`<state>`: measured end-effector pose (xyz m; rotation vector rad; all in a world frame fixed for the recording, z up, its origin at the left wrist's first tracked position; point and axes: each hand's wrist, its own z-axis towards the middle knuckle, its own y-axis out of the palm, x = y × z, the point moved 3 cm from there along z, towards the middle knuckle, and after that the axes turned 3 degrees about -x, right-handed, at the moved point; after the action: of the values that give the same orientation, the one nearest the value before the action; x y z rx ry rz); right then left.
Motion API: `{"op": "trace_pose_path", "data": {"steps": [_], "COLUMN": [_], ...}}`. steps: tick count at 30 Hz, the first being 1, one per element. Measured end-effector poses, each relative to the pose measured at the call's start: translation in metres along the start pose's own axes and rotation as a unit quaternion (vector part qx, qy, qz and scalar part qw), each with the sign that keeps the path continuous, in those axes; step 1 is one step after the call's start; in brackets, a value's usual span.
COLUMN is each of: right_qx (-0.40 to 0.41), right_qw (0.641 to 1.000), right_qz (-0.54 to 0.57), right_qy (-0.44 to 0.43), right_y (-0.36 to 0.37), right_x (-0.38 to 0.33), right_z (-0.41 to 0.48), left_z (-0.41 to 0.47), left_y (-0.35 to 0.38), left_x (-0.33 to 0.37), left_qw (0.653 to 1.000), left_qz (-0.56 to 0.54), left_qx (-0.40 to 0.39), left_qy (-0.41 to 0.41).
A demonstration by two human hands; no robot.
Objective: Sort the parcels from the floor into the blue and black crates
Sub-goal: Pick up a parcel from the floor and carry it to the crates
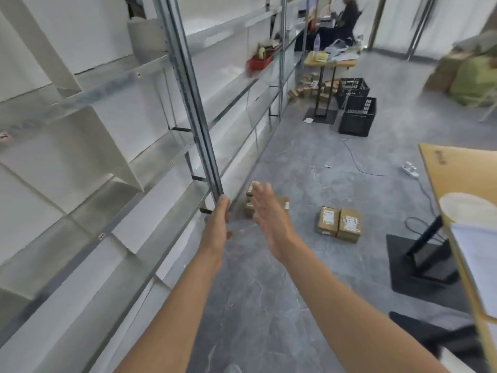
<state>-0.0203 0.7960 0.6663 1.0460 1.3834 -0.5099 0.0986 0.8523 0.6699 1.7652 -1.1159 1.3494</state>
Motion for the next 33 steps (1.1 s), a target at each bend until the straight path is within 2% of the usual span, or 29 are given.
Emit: {"op": "trace_pose_path", "data": {"steps": [3,14,26,33], "right_qx": [0.046,0.212,0.338,0.342], "right_qw": [0.999,0.977,0.938,0.931], "right_qz": [0.006,0.011,0.035,0.048], "right_qy": [-0.008,0.028,0.074,0.117], "right_y": [-0.047,-0.179,-0.279,-0.359], "right_x": [-0.002,-0.004,-0.002,0.013], "right_z": [0.013,0.117,0.215,0.278], "left_z": [0.033,0.21,0.344,0.416], "left_y": [0.048,0.164,0.229,0.281], "left_x": [-0.004,-0.023,-0.035,-0.057], "left_qw": [0.998,0.98,0.956,0.948], "left_qz": [0.01,0.045,0.071,0.092], "left_qx": [-0.056,-0.179,-0.244,-0.246], "left_qy": [-0.009,-0.073,-0.146,-0.18]}}
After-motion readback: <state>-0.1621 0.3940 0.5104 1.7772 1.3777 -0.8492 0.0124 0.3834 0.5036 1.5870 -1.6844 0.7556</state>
